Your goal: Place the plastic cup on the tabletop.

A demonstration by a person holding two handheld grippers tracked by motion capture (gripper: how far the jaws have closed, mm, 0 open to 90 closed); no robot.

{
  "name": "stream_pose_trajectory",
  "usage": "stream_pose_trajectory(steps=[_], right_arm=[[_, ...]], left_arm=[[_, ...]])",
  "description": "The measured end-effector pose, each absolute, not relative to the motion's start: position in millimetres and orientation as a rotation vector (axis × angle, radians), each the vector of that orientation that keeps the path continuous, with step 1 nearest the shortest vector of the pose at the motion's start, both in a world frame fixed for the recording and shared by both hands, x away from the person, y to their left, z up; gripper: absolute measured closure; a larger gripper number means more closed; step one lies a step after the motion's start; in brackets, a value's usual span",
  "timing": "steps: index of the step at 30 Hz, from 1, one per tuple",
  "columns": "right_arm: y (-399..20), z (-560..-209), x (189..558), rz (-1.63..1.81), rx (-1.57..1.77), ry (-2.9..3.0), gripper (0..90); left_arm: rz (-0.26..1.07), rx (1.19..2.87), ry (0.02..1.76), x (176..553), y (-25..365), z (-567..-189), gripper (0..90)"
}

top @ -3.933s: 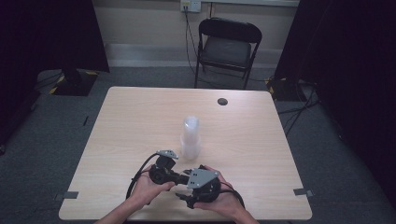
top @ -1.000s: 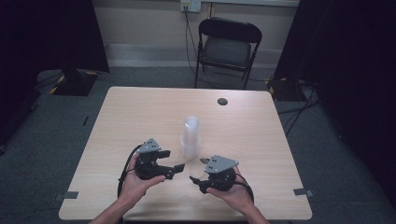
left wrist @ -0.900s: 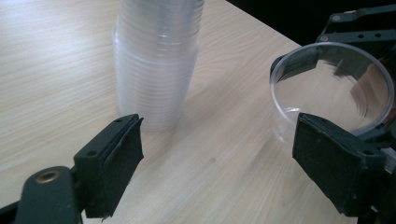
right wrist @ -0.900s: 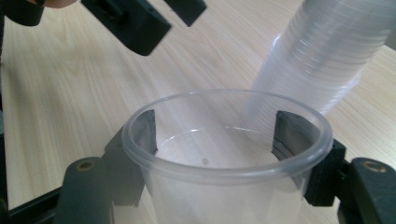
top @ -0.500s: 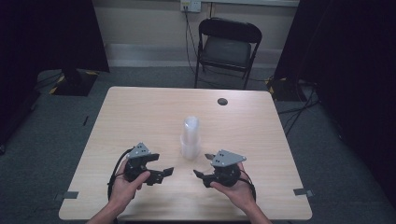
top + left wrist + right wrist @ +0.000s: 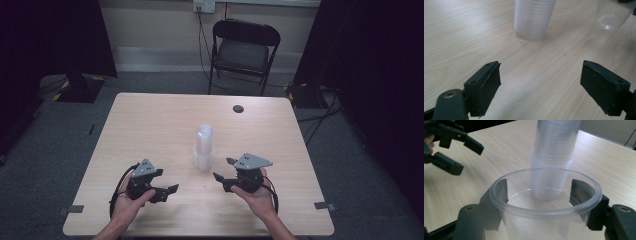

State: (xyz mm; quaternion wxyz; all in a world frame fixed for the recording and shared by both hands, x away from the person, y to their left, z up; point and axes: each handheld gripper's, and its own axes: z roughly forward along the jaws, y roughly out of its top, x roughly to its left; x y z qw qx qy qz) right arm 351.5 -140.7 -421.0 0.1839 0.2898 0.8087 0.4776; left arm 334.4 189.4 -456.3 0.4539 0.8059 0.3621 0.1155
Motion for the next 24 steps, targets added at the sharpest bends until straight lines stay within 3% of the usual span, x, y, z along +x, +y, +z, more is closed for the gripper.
stream_pose_trajectory(steps=[10,13,24], right_arm=[[-150.0,-418.4,378.9,1.378,0.926,2.213,30.6],[-153.8,-416.1,388.2,1.387,0.953,2.187,30.7],[-162.7,-412.5,413.3,1.377,1.044,2.103,30.7]], left_arm=[[0.281,2.000,0.894,335.8,192.1,-460.0,17.1],[0.222,1.976,0.911,337.1,192.4,-461.1,18.1],[0.270,1.988,0.926,335.5,195.5,-462.2,18.5]])
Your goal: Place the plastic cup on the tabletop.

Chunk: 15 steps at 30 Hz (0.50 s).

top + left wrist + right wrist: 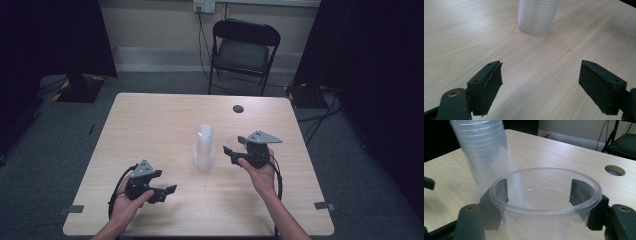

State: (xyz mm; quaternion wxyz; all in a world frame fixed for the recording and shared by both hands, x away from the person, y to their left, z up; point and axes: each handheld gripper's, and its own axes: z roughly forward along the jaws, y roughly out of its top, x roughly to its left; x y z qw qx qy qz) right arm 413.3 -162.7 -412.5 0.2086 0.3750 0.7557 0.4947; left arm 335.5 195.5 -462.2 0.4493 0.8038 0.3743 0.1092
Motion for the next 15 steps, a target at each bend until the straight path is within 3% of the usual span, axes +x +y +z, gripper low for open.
stream_pose_trajectory(steps=[15], right_arm=[[-166.3,-422.7,444.8,1.352,1.166,2.013,30.7]], left_arm=[[0.285,2.003,0.904,333.6,192.7,-462.4,18.5]])
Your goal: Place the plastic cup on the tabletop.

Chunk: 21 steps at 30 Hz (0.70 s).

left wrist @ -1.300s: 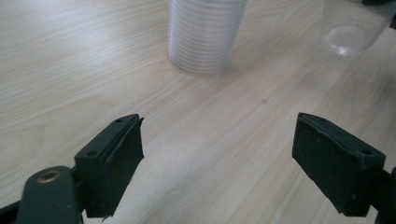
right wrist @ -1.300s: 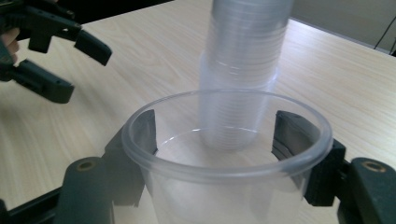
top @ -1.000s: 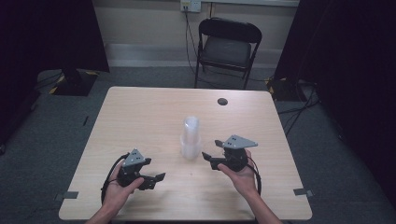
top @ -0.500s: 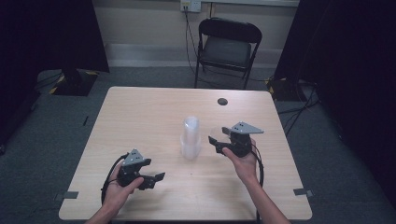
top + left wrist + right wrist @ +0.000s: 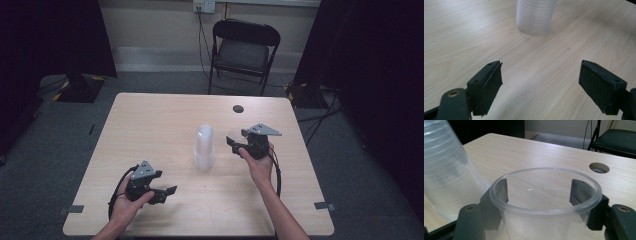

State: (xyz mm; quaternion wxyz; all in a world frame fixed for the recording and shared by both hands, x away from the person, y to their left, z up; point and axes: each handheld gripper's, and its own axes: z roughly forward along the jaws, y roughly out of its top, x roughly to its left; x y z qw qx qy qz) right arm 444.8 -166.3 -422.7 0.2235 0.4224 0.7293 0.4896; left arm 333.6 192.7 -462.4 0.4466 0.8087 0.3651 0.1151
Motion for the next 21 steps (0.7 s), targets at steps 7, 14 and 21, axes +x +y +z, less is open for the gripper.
stream_pose_trajectory(steps=[7,14,21], right_arm=[[-163.9,-431.6,461.7,1.339,1.210,1.992,30.7],[-156.7,-445.0,477.8,1.324,1.228,1.995,30.1],[-150.8,-456.2,485.7,1.317,1.220,2.001,28.9]], left_arm=[[0.290,2.004,0.910,333.8,193.4,-462.4,18.5],[0.292,2.008,0.908,333.9,193.3,-462.7,18.5],[0.296,2.002,0.910,334.0,194.3,-462.5,18.6]])
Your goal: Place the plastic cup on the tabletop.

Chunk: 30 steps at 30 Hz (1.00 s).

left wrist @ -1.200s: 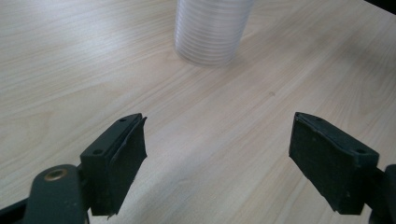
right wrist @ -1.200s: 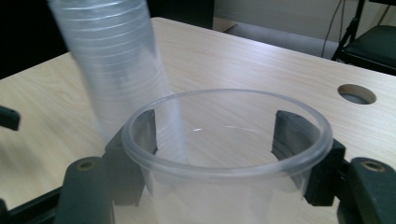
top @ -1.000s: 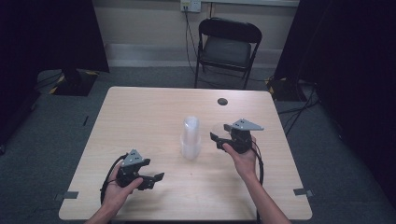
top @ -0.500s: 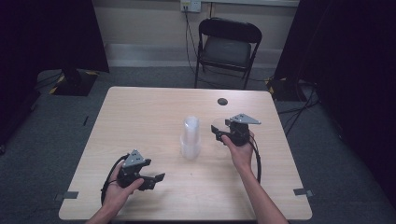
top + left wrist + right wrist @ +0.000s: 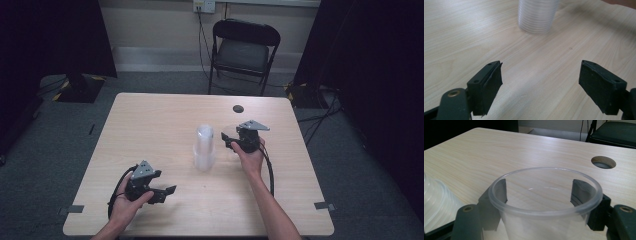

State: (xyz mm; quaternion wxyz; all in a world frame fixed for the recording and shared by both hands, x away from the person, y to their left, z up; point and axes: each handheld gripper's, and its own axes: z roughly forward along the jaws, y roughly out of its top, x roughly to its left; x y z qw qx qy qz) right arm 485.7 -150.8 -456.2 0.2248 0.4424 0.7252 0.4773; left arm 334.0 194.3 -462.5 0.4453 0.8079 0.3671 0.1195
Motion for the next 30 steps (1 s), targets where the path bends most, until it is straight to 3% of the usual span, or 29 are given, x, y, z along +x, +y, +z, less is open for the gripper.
stream_pose_trajectory(steps=[30], right_arm=[[-170.8,-467.5,462.8,1.268,1.209,2.036,28.7]], left_arm=[[0.304,1.997,0.921,334.1,195.6,-462.3,18.9]])
